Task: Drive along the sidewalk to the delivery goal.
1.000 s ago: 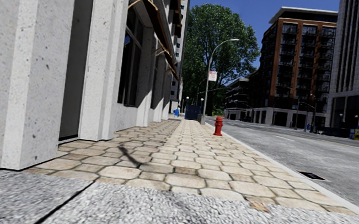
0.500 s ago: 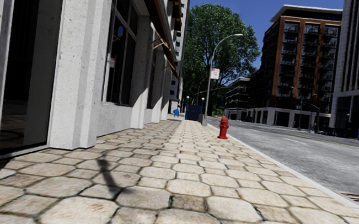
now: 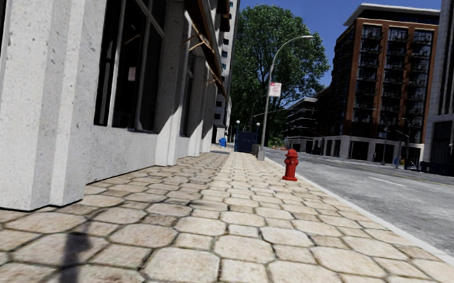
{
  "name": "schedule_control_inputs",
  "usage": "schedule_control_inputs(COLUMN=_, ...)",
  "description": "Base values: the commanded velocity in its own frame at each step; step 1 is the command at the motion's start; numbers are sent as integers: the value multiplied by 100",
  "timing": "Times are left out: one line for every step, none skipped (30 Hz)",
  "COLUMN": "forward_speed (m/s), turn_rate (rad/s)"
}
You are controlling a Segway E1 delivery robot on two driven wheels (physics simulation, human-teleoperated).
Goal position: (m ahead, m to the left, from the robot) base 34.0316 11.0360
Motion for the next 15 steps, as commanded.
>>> schedule_control_inputs(forward_speed=200, turn_rate=0)
schedule_control_inputs(forward_speed=200, turn_rate=0)
schedule_control_inputs(forward_speed=200, turn_rate=0)
schedule_control_inputs(forward_speed=200, turn_rate=0)
schedule_control_inputs(forward_speed=200, turn_rate=0)
schedule_control_inputs(forward_speed=200, turn_rate=0)
schedule_control_inputs(forward_speed=200, turn_rate=0)
schedule_control_inputs(forward_speed=200, turn_rate=0)
schedule_control_inputs(forward_speed=200, turn_rate=0)
schedule_control_inputs(forward_speed=200, turn_rate=0)
schedule_control_inputs(forward_speed=200, turn_rate=0)
schedule_control_inputs(forward_speed=200, turn_rate=0)
schedule_control_inputs(forward_speed=200, turn_rate=0)
schedule_control_inputs(forward_speed=200, turn_rate=0)
schedule_control_inputs(forward_speed=200, turn_rate=0)
